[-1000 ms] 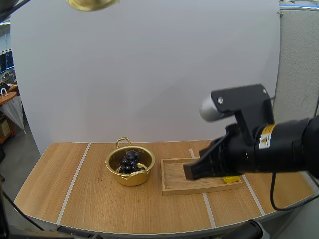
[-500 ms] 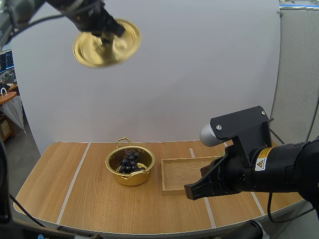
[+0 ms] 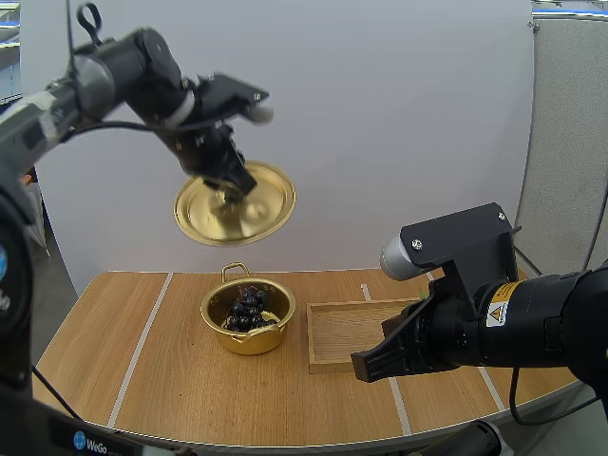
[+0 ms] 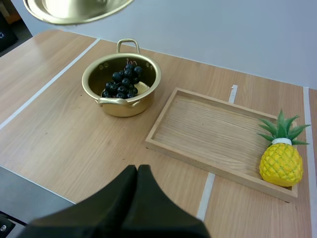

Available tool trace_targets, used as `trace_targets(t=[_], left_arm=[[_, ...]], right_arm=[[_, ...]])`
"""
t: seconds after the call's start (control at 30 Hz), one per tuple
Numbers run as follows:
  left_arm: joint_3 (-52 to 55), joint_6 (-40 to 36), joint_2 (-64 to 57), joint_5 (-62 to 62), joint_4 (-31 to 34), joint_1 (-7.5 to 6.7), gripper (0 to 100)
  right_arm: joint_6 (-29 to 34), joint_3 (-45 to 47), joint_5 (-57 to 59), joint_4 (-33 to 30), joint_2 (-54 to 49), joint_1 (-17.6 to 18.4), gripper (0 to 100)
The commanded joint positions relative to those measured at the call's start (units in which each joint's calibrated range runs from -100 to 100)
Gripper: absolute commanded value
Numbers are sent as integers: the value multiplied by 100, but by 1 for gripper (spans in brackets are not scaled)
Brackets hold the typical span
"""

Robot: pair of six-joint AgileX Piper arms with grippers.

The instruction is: Open the pot, put the grape inside, and close it

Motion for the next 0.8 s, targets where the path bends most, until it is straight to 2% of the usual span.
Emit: trace_targets(t=[0.0, 0.33, 0.77], left_arm=[[144, 47, 288, 0, -152, -17, 0], [246, 273, 1358, -41, -152, -17, 0], [1002, 763, 1774, -2167, -152, -17, 0]], right_arm=[[-39, 27, 1, 13, -48, -45, 0], [-39, 27, 1, 13, -48, -51, 0], [-57, 27, 1, 13, -48, -53, 0]])
